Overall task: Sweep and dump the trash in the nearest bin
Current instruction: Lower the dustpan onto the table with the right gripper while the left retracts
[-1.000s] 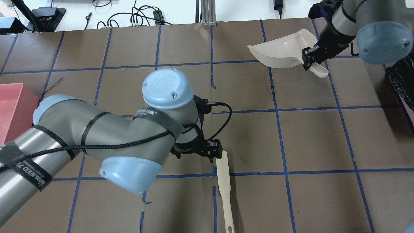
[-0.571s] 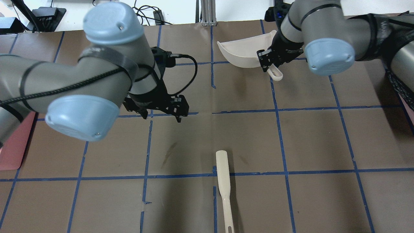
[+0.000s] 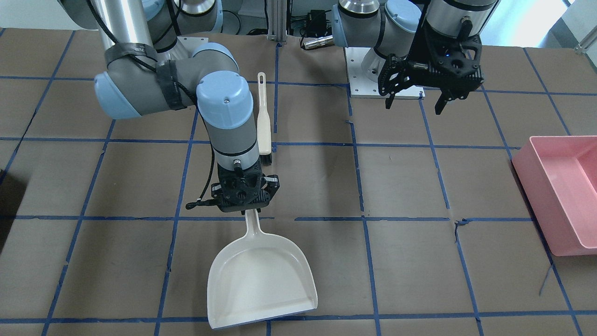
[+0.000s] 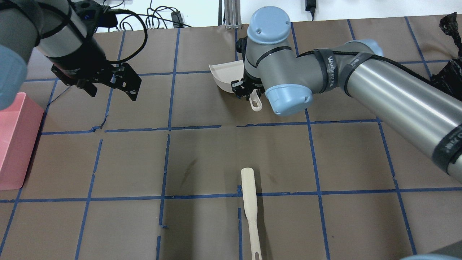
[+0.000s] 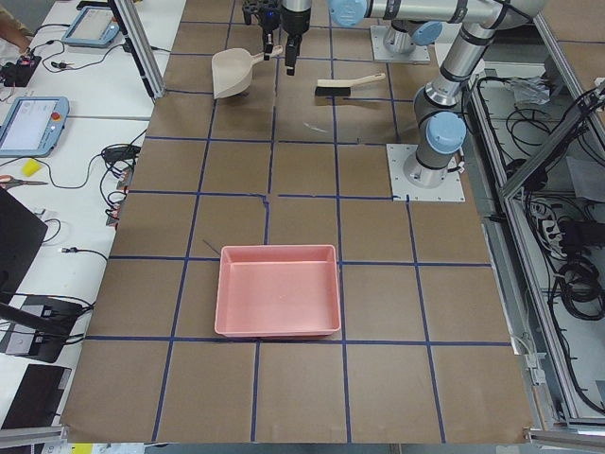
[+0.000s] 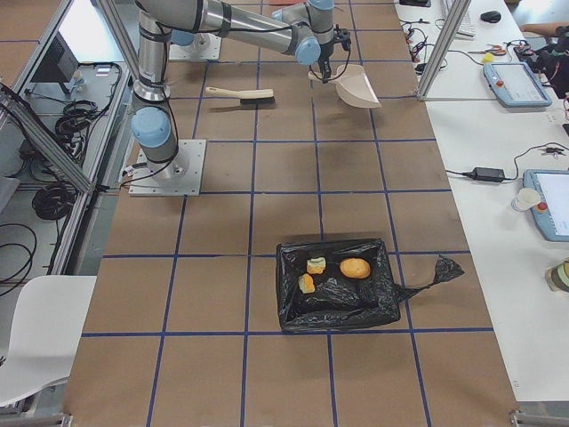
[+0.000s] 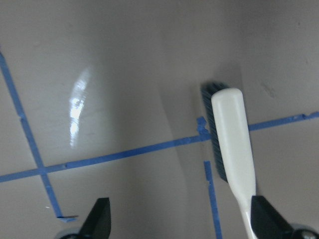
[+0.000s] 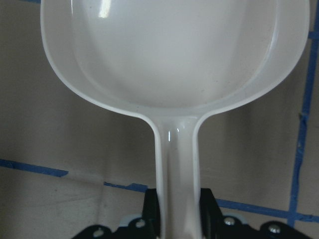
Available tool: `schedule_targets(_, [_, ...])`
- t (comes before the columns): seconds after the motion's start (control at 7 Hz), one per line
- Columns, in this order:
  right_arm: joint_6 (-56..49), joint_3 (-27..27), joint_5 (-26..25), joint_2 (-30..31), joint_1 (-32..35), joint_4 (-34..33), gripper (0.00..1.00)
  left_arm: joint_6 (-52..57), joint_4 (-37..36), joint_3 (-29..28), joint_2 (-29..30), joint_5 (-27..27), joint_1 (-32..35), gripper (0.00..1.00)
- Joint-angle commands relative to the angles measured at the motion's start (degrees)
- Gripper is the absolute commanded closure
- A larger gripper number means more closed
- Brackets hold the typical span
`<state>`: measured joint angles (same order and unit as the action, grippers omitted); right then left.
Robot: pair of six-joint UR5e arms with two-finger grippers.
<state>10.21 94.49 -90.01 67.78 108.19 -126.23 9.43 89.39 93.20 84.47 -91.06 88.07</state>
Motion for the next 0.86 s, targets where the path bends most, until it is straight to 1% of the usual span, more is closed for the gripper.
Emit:
schedule_targets(0.0, [3.2,0.0,-1.6,-1.7,1.8,-0.7,1.00,0.3,1.1,0.7,-1.1,0.0,-1.2,0.00])
schedule_targets(0.14, [6.5,0.0,-1.5,-2.1,1.9,-0.7,1.00,0.3,1.0,0.7,-1.1,0.0,-1.3,0.00])
schedule_targets(0.29, [7.3,-0.1,-0.8,-2.9,1.9,-0.9,1.00,0.4,1.0,0.8,-1.1,0.0,-1.3,0.00])
schedule_targets(0.43, [7.0,0.0,-0.6,-3.6,1.9,-2.3,1.00,0.5,1.0,1.0,-1.0,0.0,-1.4,0.00])
schedule_targets(0.71, [6.6,-0.1,-0.5,-3.6,1.9,-2.4,1.00,0.4,0.8,1.7,-1.1,-0.1,-1.4,0.00])
